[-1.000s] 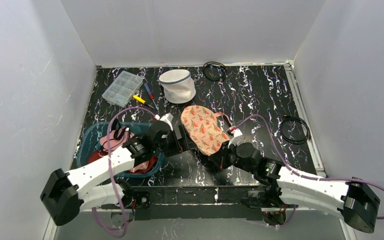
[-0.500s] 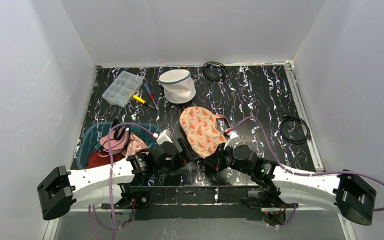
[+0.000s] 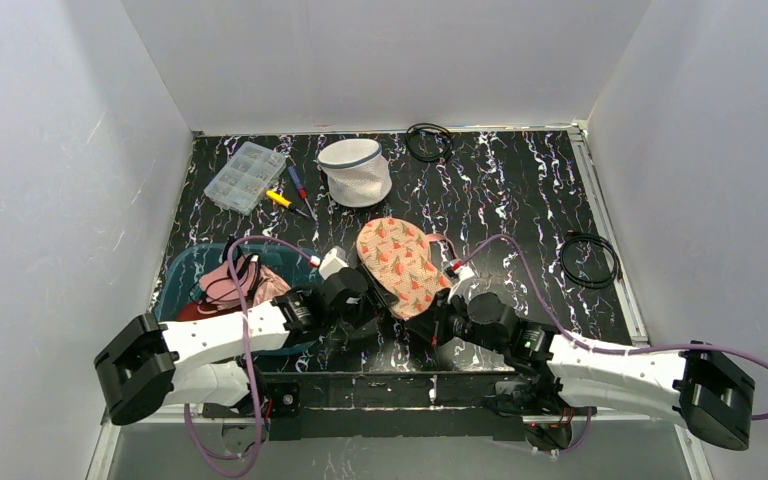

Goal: Unzip the laundry bag and remove the bra
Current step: Unzip the laundry bag at the center of the board.

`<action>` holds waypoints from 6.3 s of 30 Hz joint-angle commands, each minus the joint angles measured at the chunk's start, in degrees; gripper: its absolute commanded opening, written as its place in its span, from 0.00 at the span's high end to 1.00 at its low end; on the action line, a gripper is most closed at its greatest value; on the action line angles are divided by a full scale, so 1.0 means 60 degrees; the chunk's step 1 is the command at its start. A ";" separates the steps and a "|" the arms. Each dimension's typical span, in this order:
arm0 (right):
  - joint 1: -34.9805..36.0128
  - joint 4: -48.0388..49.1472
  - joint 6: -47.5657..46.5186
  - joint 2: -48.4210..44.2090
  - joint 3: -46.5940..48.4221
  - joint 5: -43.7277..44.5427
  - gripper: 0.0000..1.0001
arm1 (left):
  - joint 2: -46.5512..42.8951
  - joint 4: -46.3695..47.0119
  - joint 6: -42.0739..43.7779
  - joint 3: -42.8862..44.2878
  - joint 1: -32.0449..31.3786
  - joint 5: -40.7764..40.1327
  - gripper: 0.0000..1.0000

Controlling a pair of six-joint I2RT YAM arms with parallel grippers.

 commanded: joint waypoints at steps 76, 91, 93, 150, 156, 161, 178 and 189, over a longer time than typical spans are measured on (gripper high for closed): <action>0.0220 0.0314 0.0100 0.0947 0.0285 0.0453 0.99 | 0.0513 0.0927 0.0398 -0.0117 0.0942 0.2022 0.19; 0.0253 0.0425 0.0218 0.0763 0.0034 0.0451 0.99 | 0.1544 0.1675 0.0006 -0.0138 0.0715 0.1846 0.52; 0.0259 0.0371 0.0219 0.0696 -0.0002 0.0473 0.99 | 0.1486 0.1675 -0.0036 -0.0206 0.0719 0.1744 0.58; 0.0253 -0.2246 0.0871 -0.1639 -0.0707 0.1829 0.99 | 0.1945 0.0505 0.2666 0.0598 0.2243 0.4563 0.24; 0.0252 -0.0760 0.0907 -0.0825 -0.0819 0.1008 0.99 | 0.1105 0.0173 0.1672 0.0174 0.1000 0.3406 0.18; 0.0262 0.0253 0.0922 0.0329 -0.0614 0.0479 0.99 | 0.1277 0.0479 0.0798 -0.0011 0.0646 0.2772 0.18; 0.0287 -0.0265 0.0777 -0.0021 -0.0584 0.0534 0.99 | 0.2215 -0.0395 0.0318 0.0575 0.0642 0.1621 0.75; 0.0282 -0.1732 0.0631 -0.0704 -0.0441 0.1194 0.99 | 0.1711 -0.0855 0.0403 0.0641 0.0657 0.1249 1.00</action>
